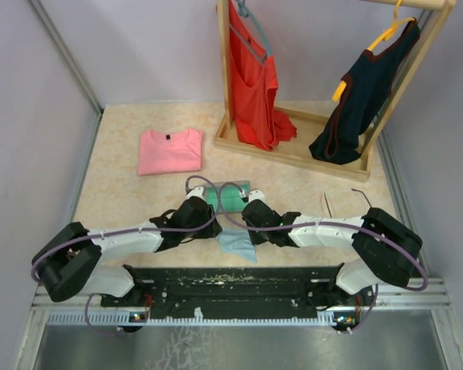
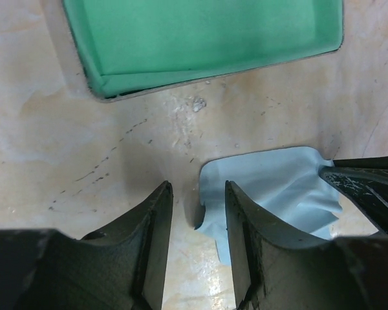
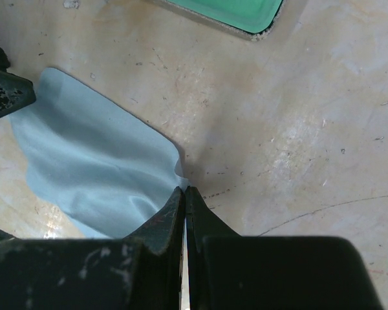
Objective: Organize the sunglasses
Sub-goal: Fold the glasses cleaning cloth at the center of the board.
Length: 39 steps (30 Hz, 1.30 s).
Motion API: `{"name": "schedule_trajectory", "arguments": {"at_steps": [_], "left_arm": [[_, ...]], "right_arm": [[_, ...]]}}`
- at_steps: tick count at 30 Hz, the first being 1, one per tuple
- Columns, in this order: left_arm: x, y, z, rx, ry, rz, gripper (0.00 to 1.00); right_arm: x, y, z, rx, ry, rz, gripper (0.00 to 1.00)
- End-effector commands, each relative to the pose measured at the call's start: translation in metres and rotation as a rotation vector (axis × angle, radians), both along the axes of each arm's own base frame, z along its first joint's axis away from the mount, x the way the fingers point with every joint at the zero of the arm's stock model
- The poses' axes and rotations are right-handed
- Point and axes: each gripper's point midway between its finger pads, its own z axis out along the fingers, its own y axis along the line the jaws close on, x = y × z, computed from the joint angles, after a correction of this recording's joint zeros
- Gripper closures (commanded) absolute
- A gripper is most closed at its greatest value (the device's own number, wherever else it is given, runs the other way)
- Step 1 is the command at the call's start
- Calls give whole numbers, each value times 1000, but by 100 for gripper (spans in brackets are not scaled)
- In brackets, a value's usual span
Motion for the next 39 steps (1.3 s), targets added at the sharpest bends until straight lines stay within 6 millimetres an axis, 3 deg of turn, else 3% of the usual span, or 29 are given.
{"name": "schedule_trajectory", "arguments": {"at_steps": [1, 10, 18, 22, 24, 27, 33, 39], "left_arm": [[-8, -9, -5, -15, 40, -57, 57], [-41, -6, -14, -91, 115, -89, 65], [-60, -16, -15, -135, 125, -119, 92], [-69, -21, -19, -137, 150, -128, 95], [-75, -19, -22, -129, 162, -122, 92], [-78, -10, -24, -116, 164, -93, 78], [-62, 7, -5, -66, 73, -24, 52], [-37, 15, 17, -16, -49, 22, 46]], "right_arm": [[5, 10, 15, 65, -35, -4, 100], [7, 12, 17, 68, -41, -6, 100], [8, 15, 15, 64, -40, 2, 100], [9, 14, 16, 58, -44, 4, 100], [9, 12, 15, 47, -45, 4, 100], [8, 9, 14, 28, -45, 13, 100], [7, 6, 13, 16, -44, 24, 100], [8, 9, 15, 29, -47, 16, 100]]}}
